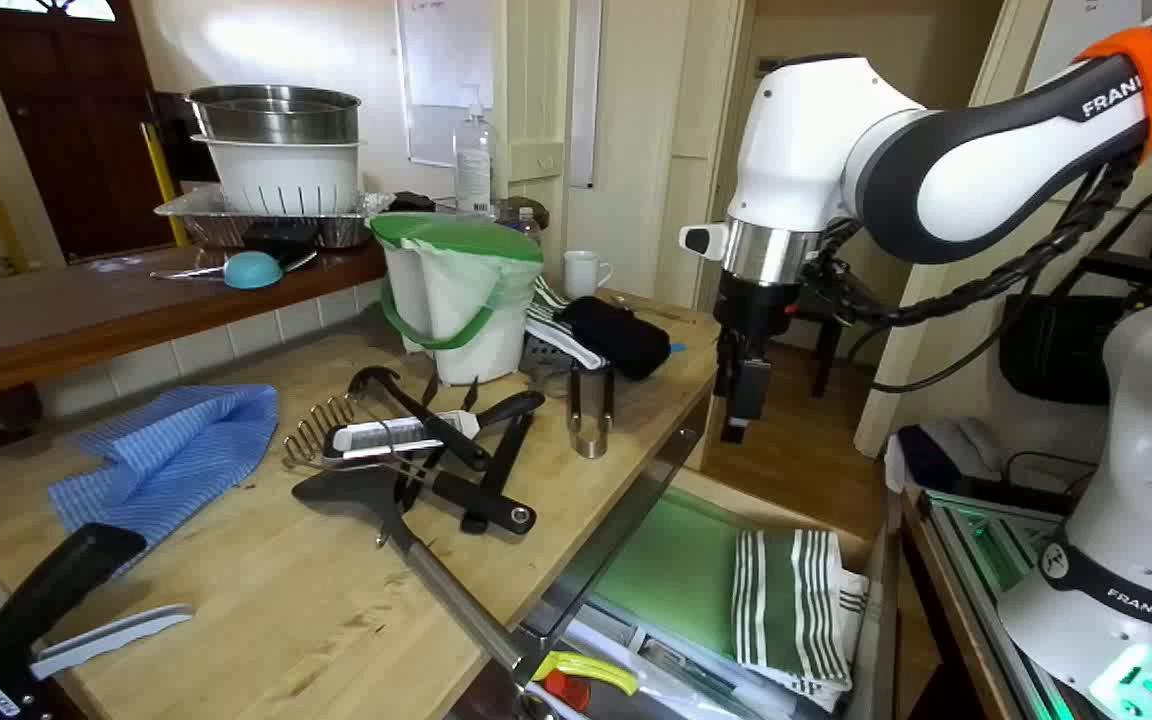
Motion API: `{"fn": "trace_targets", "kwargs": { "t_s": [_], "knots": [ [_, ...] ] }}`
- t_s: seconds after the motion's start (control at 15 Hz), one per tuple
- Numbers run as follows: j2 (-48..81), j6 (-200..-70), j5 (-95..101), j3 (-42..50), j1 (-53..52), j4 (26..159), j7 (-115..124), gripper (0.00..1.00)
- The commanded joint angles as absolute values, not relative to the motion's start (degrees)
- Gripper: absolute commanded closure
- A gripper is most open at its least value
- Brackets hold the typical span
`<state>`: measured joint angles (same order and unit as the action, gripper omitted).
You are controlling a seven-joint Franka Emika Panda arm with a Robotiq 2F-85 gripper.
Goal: Put the mat in the open drawer
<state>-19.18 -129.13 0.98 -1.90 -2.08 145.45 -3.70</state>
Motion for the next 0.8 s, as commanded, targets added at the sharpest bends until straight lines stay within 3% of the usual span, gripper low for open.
{"fn": "trace_targets", "kwargs": {
  "t_s": [0.0, 0.47, 0.73],
  "knots": [
    [-19.18, -129.02, 1.05, -1.75, -2.25, 145.38, -3.63, 0.00],
    [-11.57, -152.64, 13.68, -1.67, 2.17, 141.12, -5.26, 0.00],
    [-4.58, -162.91, 32.54, -6.58, 14.86, 135.54, 0.41, 0.00]
  ]
}}
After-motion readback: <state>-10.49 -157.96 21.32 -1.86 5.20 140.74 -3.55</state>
